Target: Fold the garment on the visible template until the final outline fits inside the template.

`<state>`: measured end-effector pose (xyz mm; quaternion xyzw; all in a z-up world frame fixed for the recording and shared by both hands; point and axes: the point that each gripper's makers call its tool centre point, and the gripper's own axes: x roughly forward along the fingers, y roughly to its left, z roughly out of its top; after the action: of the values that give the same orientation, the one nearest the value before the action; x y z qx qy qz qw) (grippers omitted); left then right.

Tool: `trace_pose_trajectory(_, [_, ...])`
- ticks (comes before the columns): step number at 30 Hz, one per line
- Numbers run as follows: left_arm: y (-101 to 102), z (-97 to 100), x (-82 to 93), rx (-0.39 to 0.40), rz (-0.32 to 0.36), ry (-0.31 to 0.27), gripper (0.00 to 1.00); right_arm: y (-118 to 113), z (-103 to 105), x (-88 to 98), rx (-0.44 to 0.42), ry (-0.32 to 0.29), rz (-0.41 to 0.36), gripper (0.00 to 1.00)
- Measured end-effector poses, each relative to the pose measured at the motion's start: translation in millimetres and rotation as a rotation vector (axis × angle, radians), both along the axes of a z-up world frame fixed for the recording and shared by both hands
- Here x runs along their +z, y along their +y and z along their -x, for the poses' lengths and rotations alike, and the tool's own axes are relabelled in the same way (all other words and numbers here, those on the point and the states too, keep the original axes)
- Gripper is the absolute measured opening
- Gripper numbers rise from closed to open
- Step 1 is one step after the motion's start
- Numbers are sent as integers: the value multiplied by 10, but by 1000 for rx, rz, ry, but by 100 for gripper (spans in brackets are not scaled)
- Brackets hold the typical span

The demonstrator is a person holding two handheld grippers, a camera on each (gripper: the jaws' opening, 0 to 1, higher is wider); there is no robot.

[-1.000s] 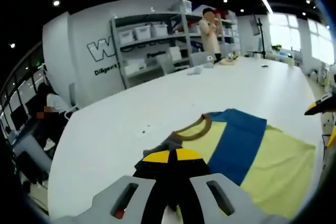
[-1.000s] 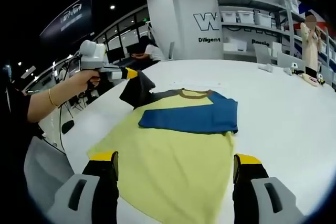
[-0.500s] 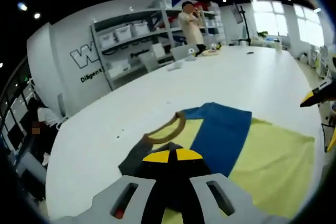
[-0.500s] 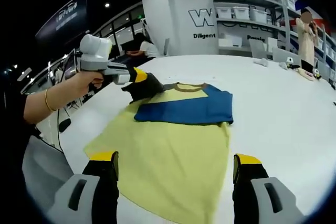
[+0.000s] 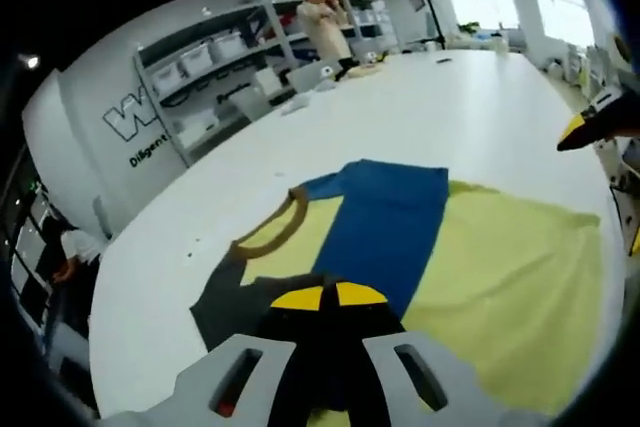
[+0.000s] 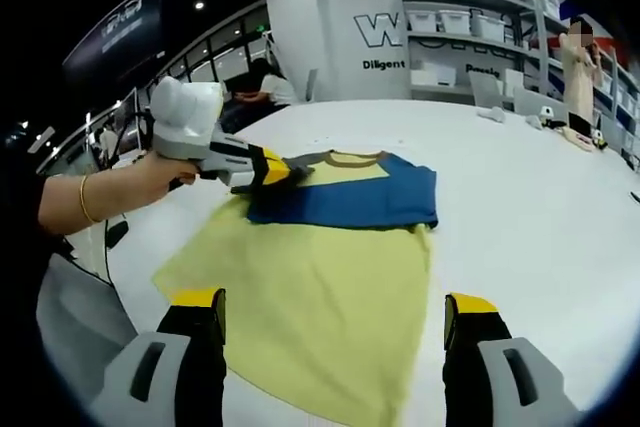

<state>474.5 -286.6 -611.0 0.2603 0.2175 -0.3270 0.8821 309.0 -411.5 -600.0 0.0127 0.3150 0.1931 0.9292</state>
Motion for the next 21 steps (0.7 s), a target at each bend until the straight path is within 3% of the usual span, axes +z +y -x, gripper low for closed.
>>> trace_pose_trajectory(5, [-43,62,-104,-18,-3,29,4,-3,-12,-27,-2,5,1,88])
trace_pose_trajectory(8, [-83,105,-132,-38,0,37,12,3,-17,-43,0,9,0,88])
trace_pose_trajectory(12, [-106,112,-109,-35,27,42,43,19,-27,-51,1,10,-6,89])
trace_pose_trajectory(18, [-55,79,43,18,128,72,78,76,-39,-31,11,5,-17,92])
trace_pose_trajectory(21, [36,53,103,44,139,73,95,133,-56,-4,23,-1,-14,94])
